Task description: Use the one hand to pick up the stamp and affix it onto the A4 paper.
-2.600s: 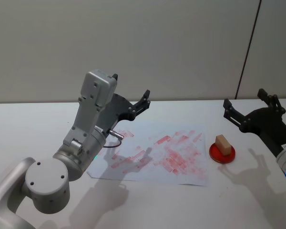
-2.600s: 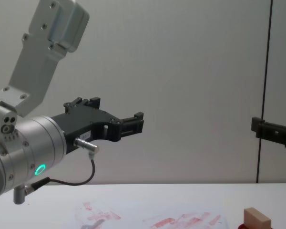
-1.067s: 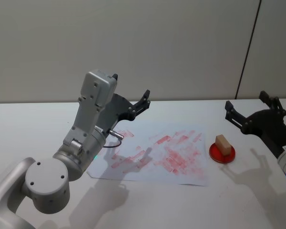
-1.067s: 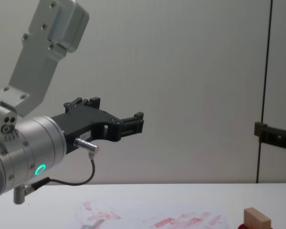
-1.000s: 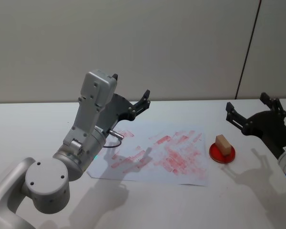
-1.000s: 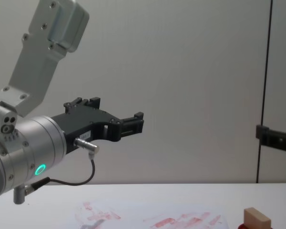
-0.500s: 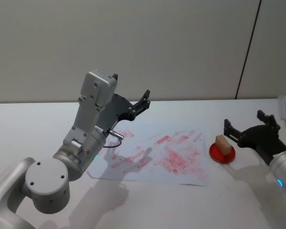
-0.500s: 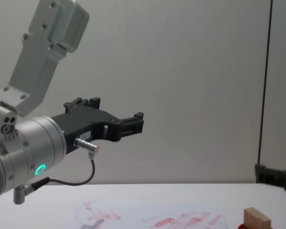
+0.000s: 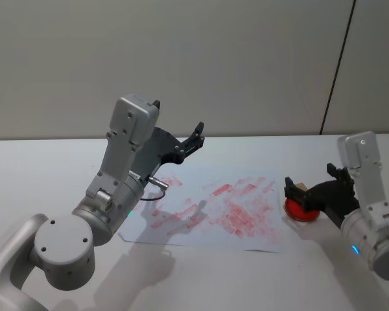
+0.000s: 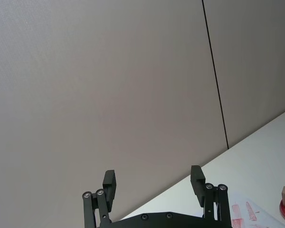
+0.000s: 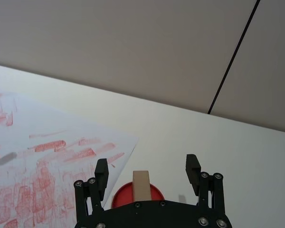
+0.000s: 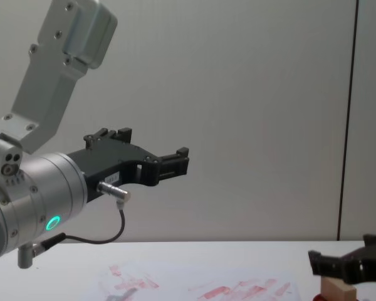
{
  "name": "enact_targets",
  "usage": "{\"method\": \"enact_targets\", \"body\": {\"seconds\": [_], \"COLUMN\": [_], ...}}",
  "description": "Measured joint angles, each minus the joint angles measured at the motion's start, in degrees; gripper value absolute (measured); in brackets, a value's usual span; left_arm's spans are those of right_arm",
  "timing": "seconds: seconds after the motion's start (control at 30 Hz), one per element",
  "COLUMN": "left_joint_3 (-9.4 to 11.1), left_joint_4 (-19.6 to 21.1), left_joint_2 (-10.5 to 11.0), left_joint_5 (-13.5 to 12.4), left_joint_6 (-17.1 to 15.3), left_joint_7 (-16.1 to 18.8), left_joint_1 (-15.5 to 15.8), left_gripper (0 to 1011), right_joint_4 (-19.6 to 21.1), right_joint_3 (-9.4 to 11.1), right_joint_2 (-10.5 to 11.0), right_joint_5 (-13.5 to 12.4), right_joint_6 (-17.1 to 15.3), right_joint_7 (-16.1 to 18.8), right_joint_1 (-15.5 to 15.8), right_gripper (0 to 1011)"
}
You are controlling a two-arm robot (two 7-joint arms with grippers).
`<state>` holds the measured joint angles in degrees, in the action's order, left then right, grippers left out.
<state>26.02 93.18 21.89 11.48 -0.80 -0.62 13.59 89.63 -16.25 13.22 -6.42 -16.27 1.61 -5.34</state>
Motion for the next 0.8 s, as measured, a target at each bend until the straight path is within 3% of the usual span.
{"method": "enact_targets", "body": {"seconds": [0.8], "left_joint_3": [0.0], "left_joint_4": [0.0], "left_joint_2": [0.0], "left_joint_5": [0.0], "left_joint_6": [0.0], "left_joint_7": [0.0], "left_joint_1": [0.0], "left_gripper": [1001], "right_joint_4": [-4.2], "right_joint_3": [-1.0], "right_joint_2": [-1.3], "right_joint_5": [4.0], "right_joint_6": [-2.2], "right_joint_7": [0.3], "right_joint_1": [-0.7], "right_gripper": [1001]}}
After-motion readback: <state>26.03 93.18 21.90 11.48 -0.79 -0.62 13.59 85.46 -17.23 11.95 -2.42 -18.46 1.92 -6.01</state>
